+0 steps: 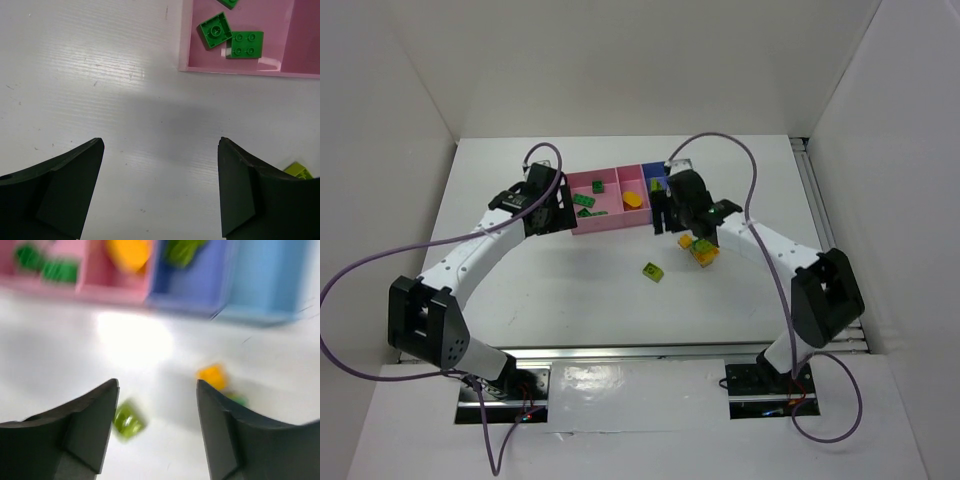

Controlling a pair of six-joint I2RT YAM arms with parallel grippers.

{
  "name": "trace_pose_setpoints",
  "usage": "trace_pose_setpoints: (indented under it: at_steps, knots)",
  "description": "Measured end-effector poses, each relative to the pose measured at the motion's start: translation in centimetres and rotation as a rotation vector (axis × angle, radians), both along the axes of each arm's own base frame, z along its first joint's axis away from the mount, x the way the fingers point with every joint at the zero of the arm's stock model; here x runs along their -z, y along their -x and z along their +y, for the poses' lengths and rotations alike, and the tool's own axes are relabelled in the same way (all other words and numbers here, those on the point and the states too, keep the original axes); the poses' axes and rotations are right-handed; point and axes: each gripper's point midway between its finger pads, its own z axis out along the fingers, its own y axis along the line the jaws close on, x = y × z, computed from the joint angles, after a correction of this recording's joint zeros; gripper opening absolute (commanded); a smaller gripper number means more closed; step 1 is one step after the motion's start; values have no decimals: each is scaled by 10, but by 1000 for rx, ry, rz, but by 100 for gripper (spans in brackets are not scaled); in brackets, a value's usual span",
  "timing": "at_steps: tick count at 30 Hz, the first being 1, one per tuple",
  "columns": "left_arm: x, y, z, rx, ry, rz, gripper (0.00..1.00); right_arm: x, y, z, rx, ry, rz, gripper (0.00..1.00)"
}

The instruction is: Sort the legos into containers by color

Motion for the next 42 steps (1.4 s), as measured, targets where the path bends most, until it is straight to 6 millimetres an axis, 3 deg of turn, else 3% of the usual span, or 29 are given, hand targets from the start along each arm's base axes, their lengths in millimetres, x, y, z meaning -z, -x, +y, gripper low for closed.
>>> trace_pose_setpoints:
  at_steps: [3, 7, 12, 20, 23, 27, 31, 35, 39, 42]
  knots:
    - [3, -1, 0, 3, -3, 7, 93, 21, 49, 22, -182, 3, 80, 83]
    - [5, -2, -5, 14, 4, 16, 92, 59, 93, 41, -364, 65, 202, 85]
    - [3, -2, -12, 35, 16, 14, 92, 92, 112, 45, -435, 146, 277, 82]
    - [4, -2, -14, 40, 17, 18, 92, 113, 105, 36, -379, 196, 272, 65]
    - [4, -2, -14, 40, 18, 19, 92, 120, 101, 37, -366, 201, 268, 54]
    - [5, -2, -14, 41, 18, 20, 92, 125, 98, 36, -347, 215, 267, 30]
    - [5, -2, -14, 41, 17, 19, 92, 122, 91, 32, -319, 233, 243, 24]
    - [4, -3, -14, 43, 15, 16, 92, 99, 74, 31, -241, 229, 178, 24]
    - [1, -6, -14, 41, 14, 5, 92, 57, 36, 35, -121, 172, 71, 26]
    - [0, -7, -12, 32, 3, -1, 92, 27, 2, 26, -16, 126, 4, 29]
